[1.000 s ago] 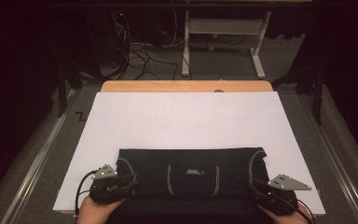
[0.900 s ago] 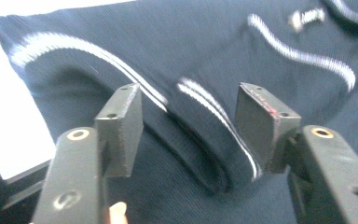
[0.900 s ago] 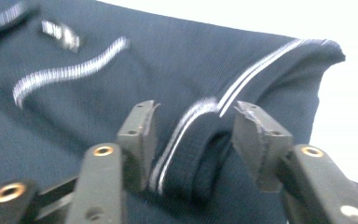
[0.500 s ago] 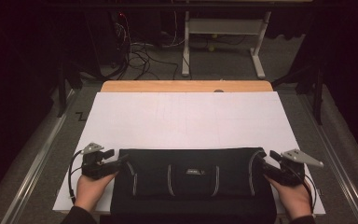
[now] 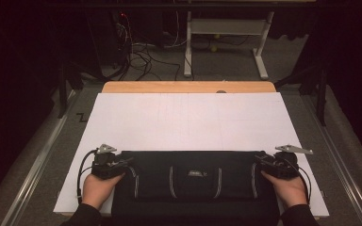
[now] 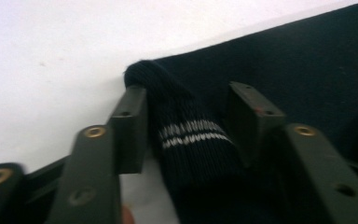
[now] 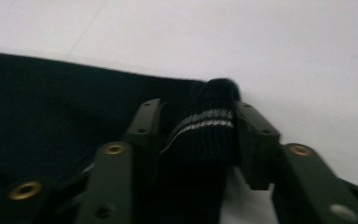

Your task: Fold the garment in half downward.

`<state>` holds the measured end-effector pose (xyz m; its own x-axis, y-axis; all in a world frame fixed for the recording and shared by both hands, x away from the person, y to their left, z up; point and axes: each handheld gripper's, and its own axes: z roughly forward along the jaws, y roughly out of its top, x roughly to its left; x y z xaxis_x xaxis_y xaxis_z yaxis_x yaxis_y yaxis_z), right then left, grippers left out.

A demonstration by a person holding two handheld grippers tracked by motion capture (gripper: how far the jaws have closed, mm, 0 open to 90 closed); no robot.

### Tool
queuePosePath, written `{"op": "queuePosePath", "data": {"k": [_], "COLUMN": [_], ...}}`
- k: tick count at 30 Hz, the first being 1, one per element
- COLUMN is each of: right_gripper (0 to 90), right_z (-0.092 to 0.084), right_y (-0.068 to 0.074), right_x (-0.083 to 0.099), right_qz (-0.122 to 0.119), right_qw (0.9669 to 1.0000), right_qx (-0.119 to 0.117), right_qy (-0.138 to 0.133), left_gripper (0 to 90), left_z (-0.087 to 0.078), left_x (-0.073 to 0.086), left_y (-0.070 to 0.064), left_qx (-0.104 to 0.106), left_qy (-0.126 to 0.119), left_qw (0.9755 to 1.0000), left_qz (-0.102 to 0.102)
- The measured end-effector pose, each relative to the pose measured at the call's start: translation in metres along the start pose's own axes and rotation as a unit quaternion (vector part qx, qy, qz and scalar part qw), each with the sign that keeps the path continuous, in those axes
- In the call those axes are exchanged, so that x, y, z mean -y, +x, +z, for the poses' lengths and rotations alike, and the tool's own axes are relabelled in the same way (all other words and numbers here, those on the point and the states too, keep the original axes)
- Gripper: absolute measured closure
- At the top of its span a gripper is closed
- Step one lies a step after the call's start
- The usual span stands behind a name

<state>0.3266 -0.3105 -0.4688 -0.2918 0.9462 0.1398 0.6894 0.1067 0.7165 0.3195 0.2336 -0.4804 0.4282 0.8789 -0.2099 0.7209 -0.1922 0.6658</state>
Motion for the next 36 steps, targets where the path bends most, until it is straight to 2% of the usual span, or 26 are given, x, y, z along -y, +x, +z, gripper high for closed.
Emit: {"op": "queuePosePath", "data": {"k": [1,3,5,7,9,10,12,14,16,17,19,28,30,32,36], "right_gripper": [70.2,76.4,78.5,79.3,79.5,79.6,79.8,80.0,80.3,80.5,80.7,81.0,81.0,81.0,81.0], "right_z": [0.0,-0.001,-0.002,-0.003,-0.008,-0.011,-0.013,-0.017,-0.019,-0.02,-0.021,-0.022,-0.022,-0.021,-0.013], "right_y": [0.001,0.003,0.006,0.008,0.01,0.01,0.011,0.013,0.016,0.016,0.017,0.019,0.019,0.018,0.015], "right_x": [0.001,0.003,0.003,0.004,0.003,0.003,0.002,-0.001,-0.004,-0.008,-0.013,-0.039,-0.045,-0.052,-0.065], "right_qz": [-0.003,-0.01,-0.028,-0.046,-0.055,-0.058,-0.06,-0.067,-0.078,-0.083,-0.086,-0.104,-0.108,-0.112,-0.109], "right_qw": [0.9999,0.9998,0.9995,0.9987,0.9979,0.9974,0.9968,0.9954,0.9937,0.9926,0.9918,0.9881,0.9871,0.9857,0.9849], "right_qx": [-0.01,-0.019,-0.013,-0.007,0.002,0.004,0.007,0.012,0.02,0.021,0.024,0.038,0.042,0.048,0.055], "right_qy": [-0.001,-0.003,-0.008,-0.018,-0.034,-0.042,-0.053,-0.067,-0.078,-0.085,-0.091,-0.107,-0.11,-0.116,-0.123], "left_gripper": [56.0,65.7,68.9,70.7,71.8,72.0,72.1,72.7,73.1,73.2,73.5,74.1,74.0,74.0,74.0], "left_z": [0.0,0.001,0.0,-0.003,-0.007,-0.011,-0.013,-0.018,-0.024,-0.025,-0.025,-0.02,-0.019,-0.017,-0.012], "left_x": [0.001,0.001,0.002,0.003,0.002,0.001,0.0,-0.004,-0.012,-0.014,-0.02,-0.05,-0.06,-0.068,-0.086], "left_y": [0.0,0.001,0.003,0.004,0.004,0.002,0.001,-0.001,-0.006,-0.007,-0.006,-0.003,-0.003,-0.003,0.003], "left_qx": [0.006,0.028,0.039,0.048,0.051,0.052,0.049,0.055,0.042,0.04,0.042,0.017,-0.003,-0.014,-0.028], "left_qy": [-0.001,-0.003,-0.005,-0.018,-0.04,-0.061,-0.067,-0.076,-0.087,-0.091,-0.096,-0.097,-0.094,-0.092,-0.09], "left_qw": [1.0,0.9996,0.9992,0.9985,0.9977,0.9965,0.9964,0.9955,0.9951,0.9948,0.9943,0.9948,0.9949,0.9947,0.9949], "left_qz": [-0.001,-0.008,-0.01,-0.018,-0.022,-0.024,-0.019,-0.009,0.018,0.021,0.017,0.023,0.036,0.043,0.037]}}
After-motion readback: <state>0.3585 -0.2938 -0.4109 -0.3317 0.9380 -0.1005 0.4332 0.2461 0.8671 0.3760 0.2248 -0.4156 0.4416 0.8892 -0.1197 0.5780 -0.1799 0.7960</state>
